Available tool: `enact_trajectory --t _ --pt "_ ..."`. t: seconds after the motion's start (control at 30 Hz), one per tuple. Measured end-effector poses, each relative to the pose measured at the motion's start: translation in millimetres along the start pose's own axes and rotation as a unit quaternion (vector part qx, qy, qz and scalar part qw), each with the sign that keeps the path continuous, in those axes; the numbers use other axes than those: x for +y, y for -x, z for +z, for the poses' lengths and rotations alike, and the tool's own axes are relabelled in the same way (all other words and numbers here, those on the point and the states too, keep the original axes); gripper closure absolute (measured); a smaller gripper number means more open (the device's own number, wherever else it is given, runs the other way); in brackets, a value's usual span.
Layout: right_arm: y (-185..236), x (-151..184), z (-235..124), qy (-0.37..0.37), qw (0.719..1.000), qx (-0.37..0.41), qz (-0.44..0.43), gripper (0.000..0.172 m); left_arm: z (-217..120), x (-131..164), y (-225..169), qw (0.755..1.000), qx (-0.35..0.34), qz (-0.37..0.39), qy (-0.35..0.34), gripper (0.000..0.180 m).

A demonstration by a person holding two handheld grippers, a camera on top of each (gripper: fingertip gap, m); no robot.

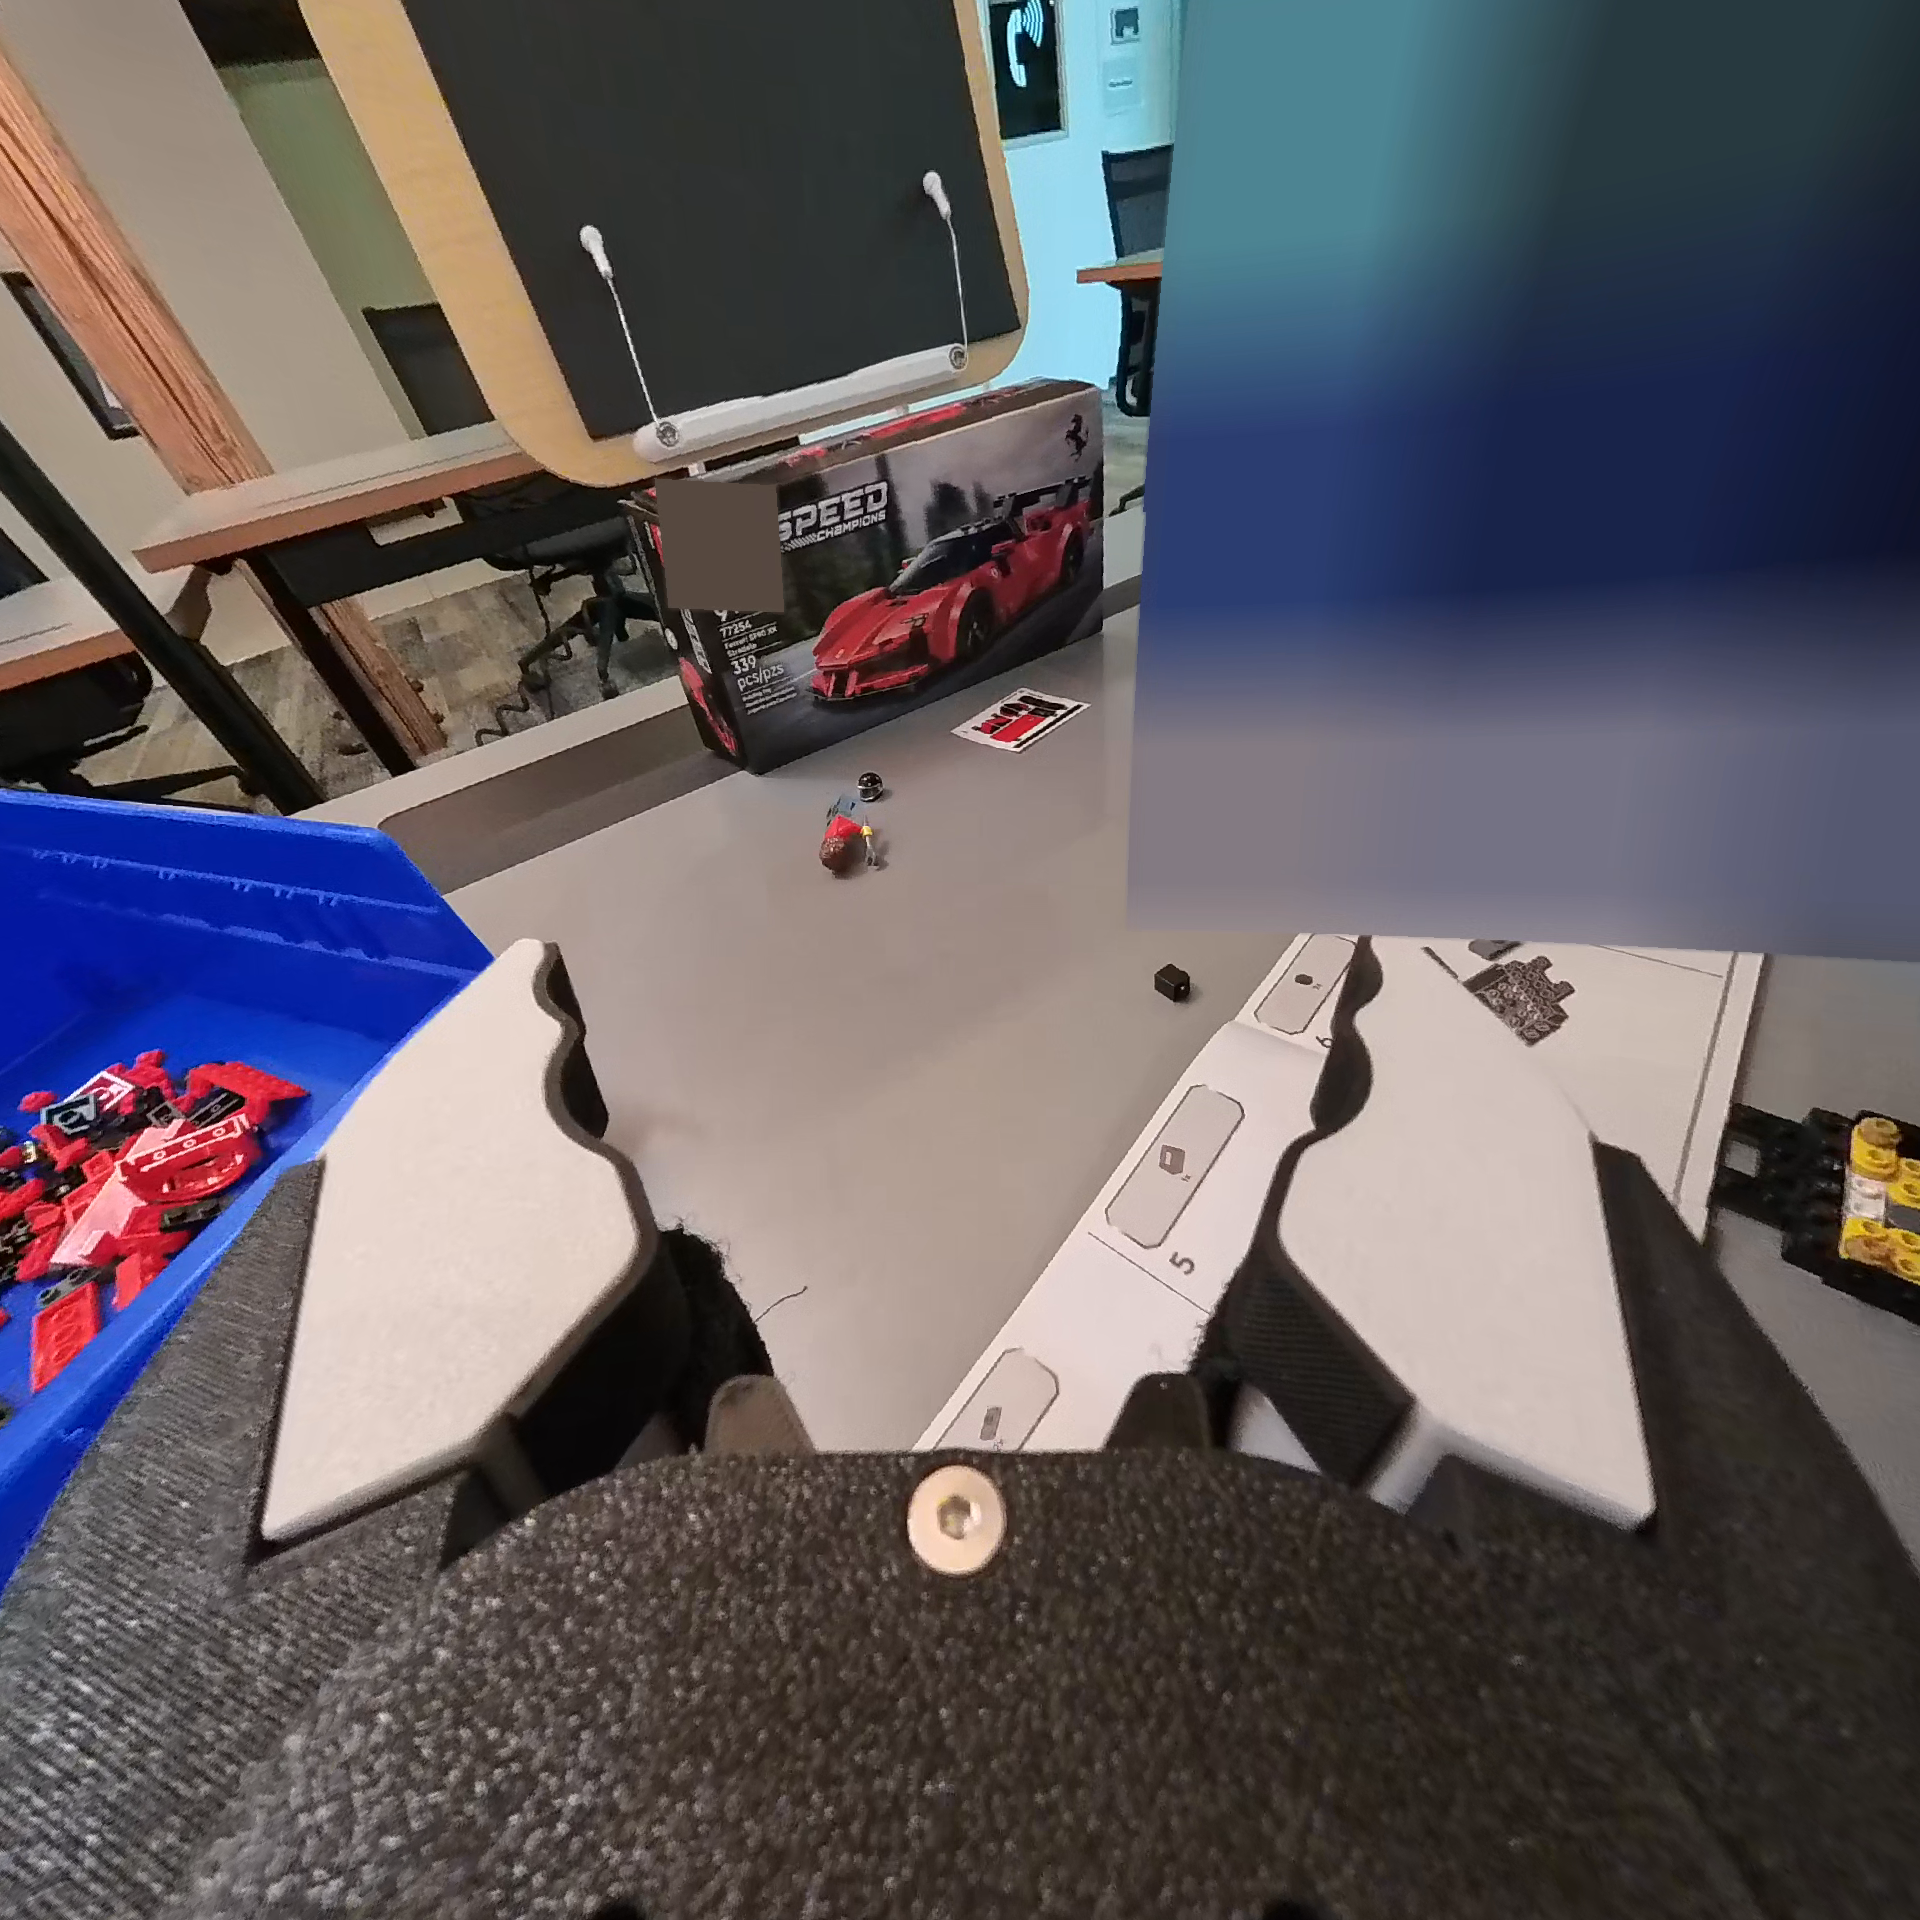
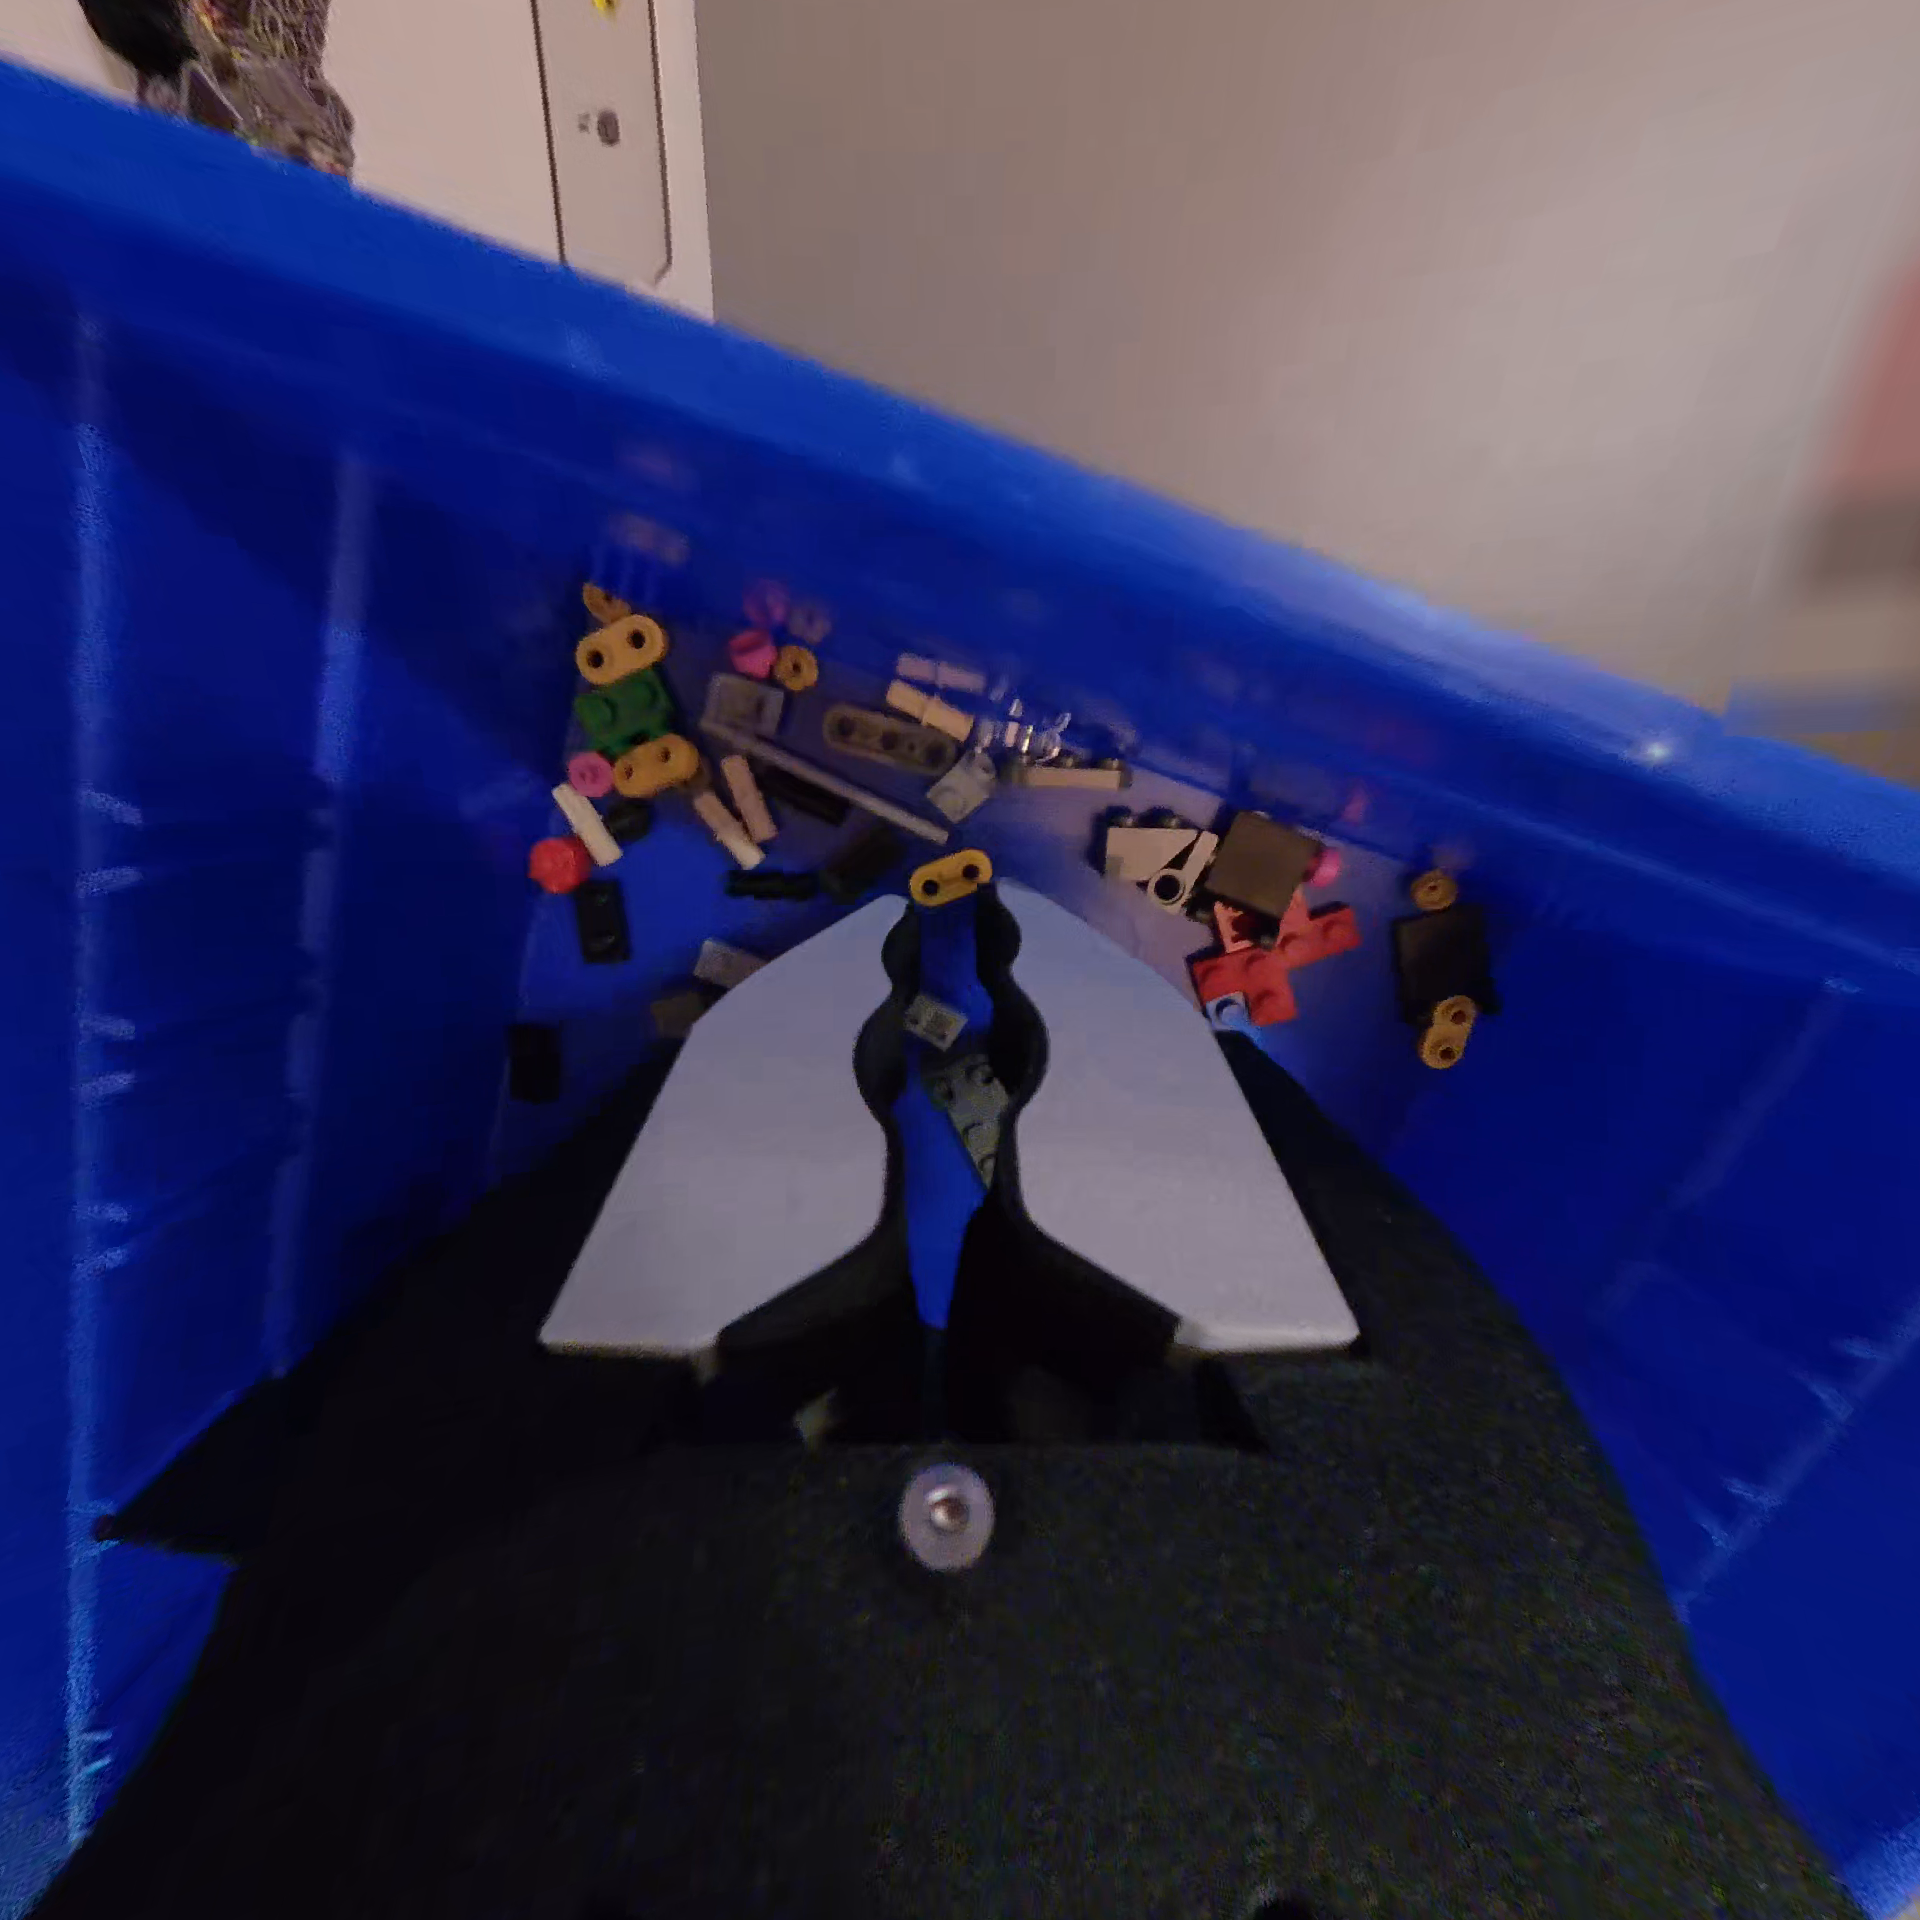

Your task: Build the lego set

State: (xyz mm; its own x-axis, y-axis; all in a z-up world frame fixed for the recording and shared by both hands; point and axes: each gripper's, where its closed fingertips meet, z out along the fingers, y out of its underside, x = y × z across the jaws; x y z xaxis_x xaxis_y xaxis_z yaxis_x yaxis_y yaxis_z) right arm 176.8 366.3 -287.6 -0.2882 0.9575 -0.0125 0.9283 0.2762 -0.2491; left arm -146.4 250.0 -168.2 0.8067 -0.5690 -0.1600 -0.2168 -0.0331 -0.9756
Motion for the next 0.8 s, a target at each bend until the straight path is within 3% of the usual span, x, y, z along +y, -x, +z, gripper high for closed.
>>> enact_trajectory --t 0.2,0.57,0.67,0.73,0.8 --pt "1 0 2 0.015 1.000 -0.002 -0.019 0.149 0 -1 -2 1.000 0.002 0.007 0.001 0.047" --pt "-2 -1 5 0.020 0.999 -0.015 -0.026 0.156 -4 -3 1 1.000 -0.004 0.005 -0.004 0.047" --pt "-4 -21 -27 -0.035 0.999 0.013 -0.014 0.156 -5 -5 2 1.000 -0.005 0.008 -0.006 0.047" --pt "6 -57 -59 -0.113 0.993 0.020 -0.023 0.157 -6 -7 1 1.000 -0.004 0.008 -0.011 0.047" --pt "16 -78 -74 -0.118 0.991 0.040 -0.043 0.157 -6 -9 0 1.000 -0.003 0.007 -0.015 0.047"
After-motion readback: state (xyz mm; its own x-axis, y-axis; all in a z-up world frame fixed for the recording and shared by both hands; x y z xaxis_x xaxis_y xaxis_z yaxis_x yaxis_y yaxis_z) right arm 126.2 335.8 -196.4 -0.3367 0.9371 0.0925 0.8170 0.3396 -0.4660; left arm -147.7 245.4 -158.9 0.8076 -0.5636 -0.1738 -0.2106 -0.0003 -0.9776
